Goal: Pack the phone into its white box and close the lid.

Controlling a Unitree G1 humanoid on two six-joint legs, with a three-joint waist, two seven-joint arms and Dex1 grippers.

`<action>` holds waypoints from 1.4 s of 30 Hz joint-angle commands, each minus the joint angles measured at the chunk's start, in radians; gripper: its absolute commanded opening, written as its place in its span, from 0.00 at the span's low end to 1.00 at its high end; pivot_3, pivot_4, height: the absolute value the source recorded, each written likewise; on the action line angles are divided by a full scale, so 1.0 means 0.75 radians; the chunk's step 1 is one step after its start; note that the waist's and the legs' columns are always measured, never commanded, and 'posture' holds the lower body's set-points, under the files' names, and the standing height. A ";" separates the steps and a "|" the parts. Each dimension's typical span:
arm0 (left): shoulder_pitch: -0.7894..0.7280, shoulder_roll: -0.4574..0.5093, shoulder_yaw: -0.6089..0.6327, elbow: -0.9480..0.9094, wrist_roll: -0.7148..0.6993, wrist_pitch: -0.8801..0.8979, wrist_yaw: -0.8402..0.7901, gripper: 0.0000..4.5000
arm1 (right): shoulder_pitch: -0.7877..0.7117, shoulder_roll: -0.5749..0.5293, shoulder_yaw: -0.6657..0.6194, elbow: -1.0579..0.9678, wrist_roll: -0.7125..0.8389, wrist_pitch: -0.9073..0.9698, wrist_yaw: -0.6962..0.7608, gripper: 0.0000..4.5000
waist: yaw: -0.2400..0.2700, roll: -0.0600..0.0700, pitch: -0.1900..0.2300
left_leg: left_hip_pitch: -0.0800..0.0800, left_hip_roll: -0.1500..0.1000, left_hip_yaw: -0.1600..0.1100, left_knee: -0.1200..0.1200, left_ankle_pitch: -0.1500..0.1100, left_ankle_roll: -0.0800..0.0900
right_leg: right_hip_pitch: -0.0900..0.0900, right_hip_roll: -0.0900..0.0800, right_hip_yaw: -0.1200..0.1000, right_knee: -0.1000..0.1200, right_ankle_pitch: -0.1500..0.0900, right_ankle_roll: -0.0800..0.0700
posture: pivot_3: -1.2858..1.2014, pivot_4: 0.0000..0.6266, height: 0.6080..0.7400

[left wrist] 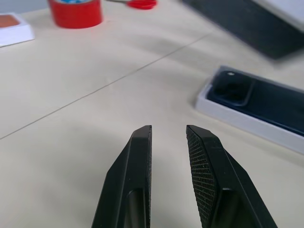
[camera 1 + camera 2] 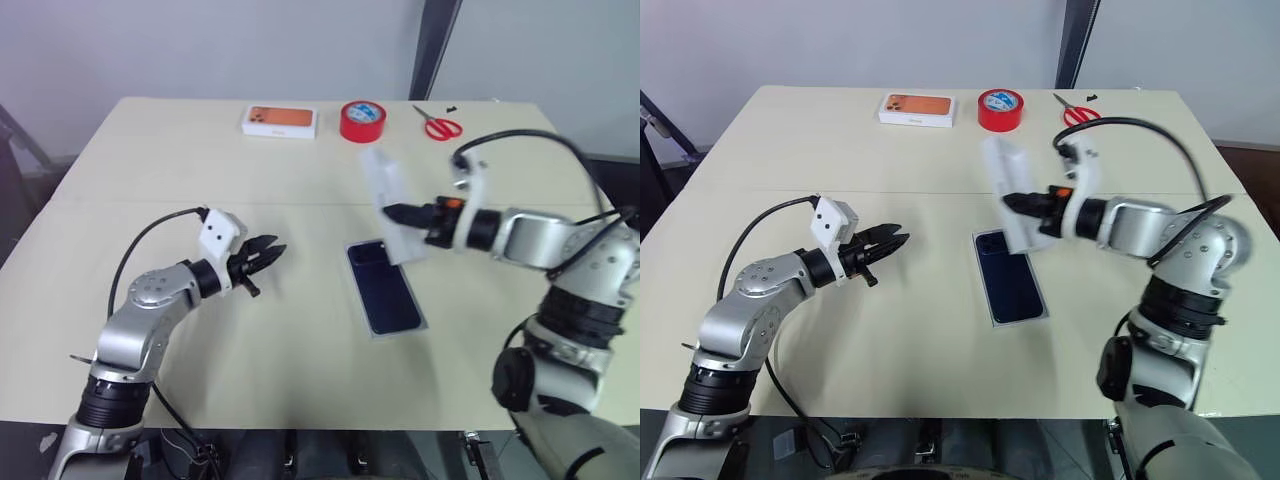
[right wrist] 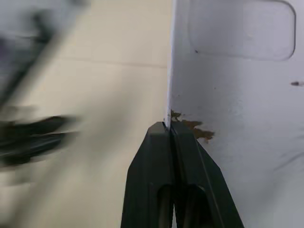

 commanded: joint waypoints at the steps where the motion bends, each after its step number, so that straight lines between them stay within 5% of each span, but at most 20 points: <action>1: -0.030 0.021 0.019 -0.010 0.011 -0.030 -0.006 0.26 | 0.188 -0.029 0.254 -0.108 0.754 -0.361 -0.483 0.01 | 0.002 0.000 0.000 | 0.000 -0.001 0.000 0.001 0.002 -0.003 | 0.000 -0.001 -0.001 0.000 0.000 0.000 | 0.52 0.24 0.88; 5: -0.041 0.022 -0.004 -0.038 -0.001 -0.012 -0.023 0.26 | 0.395 0.123 0.374 -0.319 0.764 -0.583 -0.667 0.01 | -0.007 0.000 0.000 | -0.001 -0.001 0.002 0.003 -0.002 0.004 | 0.002 -0.001 0.000 -0.002 0.000 0.000 | 0.52 0.24 0.88; 9: -0.026 0.025 -0.076 -0.091 -0.003 0.030 -0.058 0.26 | 0.491 0.127 0.388 -0.337 0.764 -0.669 -0.843 0.01 | -0.005 0.000 0.000 | 0.000 -0.001 0.002 0.003 -0.002 0.006 | 0.002 0.000 0.000 -0.001 0.000 0.000 | 0.52 0.24 0.88; 13: -0.017 0.030 -0.148 -0.125 -0.014 0.081 -0.102 0.26 | 0.403 0.025 0.310 -0.244 0.764 -0.633 -0.852 0.33 | -0.004 0.000 0.000 | 0.000 -0.001 0.002 0.003 -0.002 0.005 | 0.002 0.001 0.001 -0.002 0.000 0.000 | 0.52 0.24 0.88; 17: -0.055 -0.019 -0.229 -0.106 0.009 0.085 -0.109 0.26 | 0.261 -0.243 0.295 -0.160 0.764 -0.508 -0.703 0.74 | -0.002 0.001 0.000 | 0.000 -0.001 0.002 0.003 -0.002 0.006 | 0.002 0.001 0.001 -0.002 0.000 0.000 | 0.52 0.24 0.88; 21: -0.134 -0.119 -0.319 -0.054 0.029 0.101 -0.088 0.26 | 0.142 -0.619 0.353 -0.094 0.595 -0.354 -0.496 0.74 | 0.009 0.002 0.001 | -0.001 0.000 0.001 0.004 -0.003 0.008 | 0.003 0.002 0.001 -0.004 0.000 0.000 | 0.52 0.24 0.88; 28: -0.270 -0.274 -0.470 0.087 0.133 0.062 -0.062 0.26 | 0.091 -0.841 0.500 -0.174 -0.062 -0.408 0.012 0.74 | 0.002 0.003 0.000 | 0.000 0.002 0.002 0.004 -0.004 0.009 | 0.005 0.005 0.001 -0.005 0.000 0.000 | 0.52 0.24 0.88; 35: -0.293 -0.336 -0.330 0.044 0.050 0.145 -0.003 0.26 | 0.156 -1.026 0.848 -0.419 -0.801 -0.767 0.477 0.00 | 0.004 0.003 0.000 | 0.000 0.002 0.002 0.004 -0.004 0.009 | 0.003 0.005 0.002 -0.004 0.000 0.000 | 0.52 0.24 0.88; 42: -0.218 -0.143 -0.221 -0.058 0.072 0.279 0.038 0.26 | 0.220 -1.015 0.948 -0.487 -1.143 -0.900 0.663 0.00 | 0.003 0.003 0.000 | 0.000 0.002 0.001 0.004 -0.003 0.007 | 0.002 0.005 0.002 -0.004 0.000 0.000 | 0.52 0.24 0.88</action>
